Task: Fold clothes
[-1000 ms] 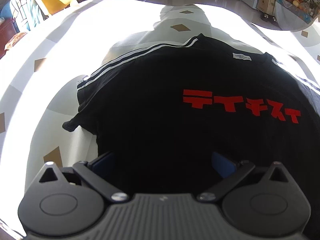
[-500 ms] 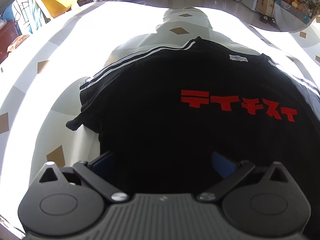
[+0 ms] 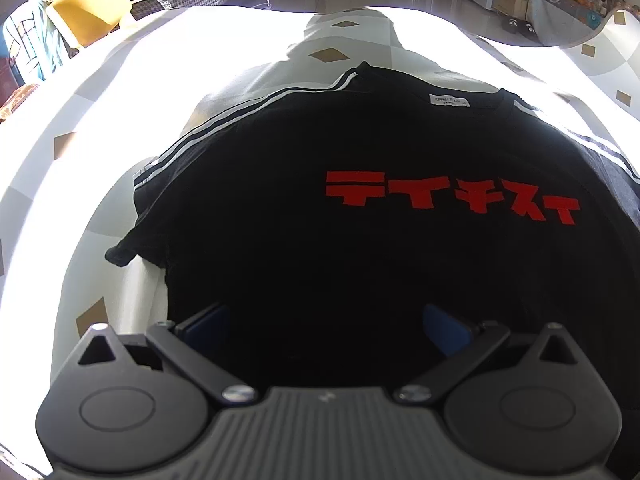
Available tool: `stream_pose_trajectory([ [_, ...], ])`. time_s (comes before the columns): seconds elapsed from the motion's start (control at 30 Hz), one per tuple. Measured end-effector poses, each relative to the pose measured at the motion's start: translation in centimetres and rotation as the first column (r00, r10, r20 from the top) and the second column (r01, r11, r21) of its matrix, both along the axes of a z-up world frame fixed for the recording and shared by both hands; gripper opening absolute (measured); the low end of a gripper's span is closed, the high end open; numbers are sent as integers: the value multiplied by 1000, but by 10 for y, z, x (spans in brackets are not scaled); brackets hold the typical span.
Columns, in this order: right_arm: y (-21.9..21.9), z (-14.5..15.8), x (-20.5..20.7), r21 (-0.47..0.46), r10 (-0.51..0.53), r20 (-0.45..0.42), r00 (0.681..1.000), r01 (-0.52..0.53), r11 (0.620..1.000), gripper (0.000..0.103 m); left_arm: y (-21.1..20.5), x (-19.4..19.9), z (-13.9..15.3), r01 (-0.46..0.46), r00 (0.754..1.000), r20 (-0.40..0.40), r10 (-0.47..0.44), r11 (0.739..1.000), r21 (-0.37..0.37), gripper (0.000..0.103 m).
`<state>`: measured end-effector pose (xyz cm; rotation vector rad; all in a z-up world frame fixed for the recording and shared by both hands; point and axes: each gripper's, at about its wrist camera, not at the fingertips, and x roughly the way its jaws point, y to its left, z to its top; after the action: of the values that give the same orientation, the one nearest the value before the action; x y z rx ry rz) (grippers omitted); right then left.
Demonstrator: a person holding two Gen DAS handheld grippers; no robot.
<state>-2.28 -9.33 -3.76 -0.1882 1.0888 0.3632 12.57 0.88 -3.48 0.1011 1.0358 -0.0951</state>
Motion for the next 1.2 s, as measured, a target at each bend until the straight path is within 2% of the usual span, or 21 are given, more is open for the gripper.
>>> stream_pose_trajectory([
  [0.1,-1,-3,4,68,1,-59,998,3,998,10,-1,0,-2,5,1000,-6,-5,1000,-1,103],
  [0.23,-5,-9,15,228,-11,-201,979,57,972,12,-1,0,-4,1,1000,-10,-2,1000,-13,103],
  [0.3,-4,-12,15,254,-10,-224,974,69,965,12,-1,-1,-4,1,1000,-8,-1,1000,-13,103],
  [0.5,-3,13,10,223,24,-67,997,-8,975,17,3,-2,-4,-6,1000,-14,5,1000,-20,103],
  [0.7,-18,39,13,136,-34,63,997,25,990,19,4,-5,0,-3,1000,-19,3,1000,-18,103],
  [0.83,-31,48,18,90,-73,99,992,64,994,25,4,-11,4,11,1000,-15,-11,1000,-22,103],
  [1.0,-56,52,42,76,-129,118,985,120,990,31,4,-21,10,20,1000,-10,-20,1000,-16,103],
  [1.2,-68,59,53,1,-122,135,983,122,992,34,6,-26,11,11,1000,1,-11,1000,-8,103],
])
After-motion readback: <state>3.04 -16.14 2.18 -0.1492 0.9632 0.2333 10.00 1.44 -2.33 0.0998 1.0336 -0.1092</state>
